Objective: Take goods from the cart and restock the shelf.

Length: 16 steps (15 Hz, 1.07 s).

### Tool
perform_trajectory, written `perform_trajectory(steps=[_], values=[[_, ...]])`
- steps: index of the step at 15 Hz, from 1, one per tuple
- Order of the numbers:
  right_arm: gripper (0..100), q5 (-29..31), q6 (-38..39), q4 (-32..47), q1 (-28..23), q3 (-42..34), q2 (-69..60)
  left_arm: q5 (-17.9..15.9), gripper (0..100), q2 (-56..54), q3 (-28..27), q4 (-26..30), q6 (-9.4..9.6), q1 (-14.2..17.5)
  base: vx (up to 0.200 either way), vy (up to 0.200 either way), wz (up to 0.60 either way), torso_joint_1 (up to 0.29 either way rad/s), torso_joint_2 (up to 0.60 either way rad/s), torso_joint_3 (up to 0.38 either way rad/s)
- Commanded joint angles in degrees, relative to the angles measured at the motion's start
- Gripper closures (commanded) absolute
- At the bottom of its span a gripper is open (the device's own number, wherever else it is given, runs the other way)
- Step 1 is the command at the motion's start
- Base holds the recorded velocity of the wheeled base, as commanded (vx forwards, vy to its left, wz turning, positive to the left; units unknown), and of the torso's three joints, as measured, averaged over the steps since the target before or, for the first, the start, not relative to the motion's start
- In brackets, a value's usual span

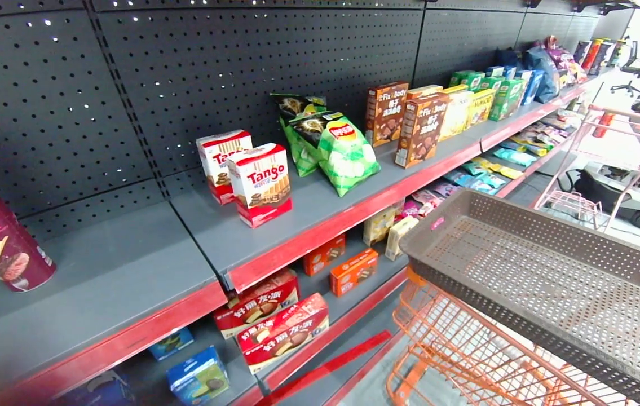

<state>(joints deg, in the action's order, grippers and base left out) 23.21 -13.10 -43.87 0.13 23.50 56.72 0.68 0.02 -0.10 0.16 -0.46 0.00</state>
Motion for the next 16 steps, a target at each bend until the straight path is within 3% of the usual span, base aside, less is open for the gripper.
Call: perform_trajectory(steps=[1, 16], values=[[100, 0.08, -0.17, -0.07, -0.05, -0.21, 0.23, 0.02, 0, -0.02, 0.01, 0.02, 0.02, 0.00, 0.000, 0.000, 0.00, 0.000, 0.00, 0.000], [100, 0.08, -0.25, -0.25, -0.05, -0.21, -0.21, 0.02, 0, -0.02, 0.01, 0.02, 0.02, 0.00, 0.000, 0.000, 0.60, 0.003, 0.00, 0.002]])
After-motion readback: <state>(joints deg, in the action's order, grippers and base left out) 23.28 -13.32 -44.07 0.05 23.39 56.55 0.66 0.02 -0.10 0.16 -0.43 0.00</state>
